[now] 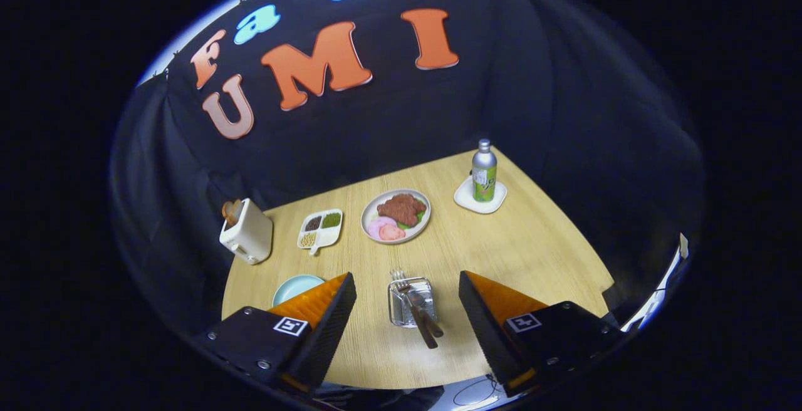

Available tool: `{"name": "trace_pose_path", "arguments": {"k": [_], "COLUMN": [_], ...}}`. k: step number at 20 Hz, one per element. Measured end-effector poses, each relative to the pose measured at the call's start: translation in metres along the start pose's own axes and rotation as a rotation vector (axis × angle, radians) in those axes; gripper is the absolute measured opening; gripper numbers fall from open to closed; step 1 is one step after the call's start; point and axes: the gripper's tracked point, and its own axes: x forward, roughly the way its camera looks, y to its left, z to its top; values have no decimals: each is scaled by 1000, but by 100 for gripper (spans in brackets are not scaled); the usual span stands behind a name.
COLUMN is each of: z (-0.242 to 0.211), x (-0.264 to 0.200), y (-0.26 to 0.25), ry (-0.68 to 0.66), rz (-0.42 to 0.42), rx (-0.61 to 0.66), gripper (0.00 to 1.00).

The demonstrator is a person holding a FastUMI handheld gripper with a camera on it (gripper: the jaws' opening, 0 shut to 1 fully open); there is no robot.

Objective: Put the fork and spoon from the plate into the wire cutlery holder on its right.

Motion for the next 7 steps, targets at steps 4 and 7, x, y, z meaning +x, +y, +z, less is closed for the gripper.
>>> {"name": "trace_pose_path", "arguments": {"k": [4,7], "z": [7,11], "x": [-39,-64], "y": [0,-1], "ry": [-202,-304], "rz": [-4,-6], "rx": [30,36], "gripper": [98,98]}}
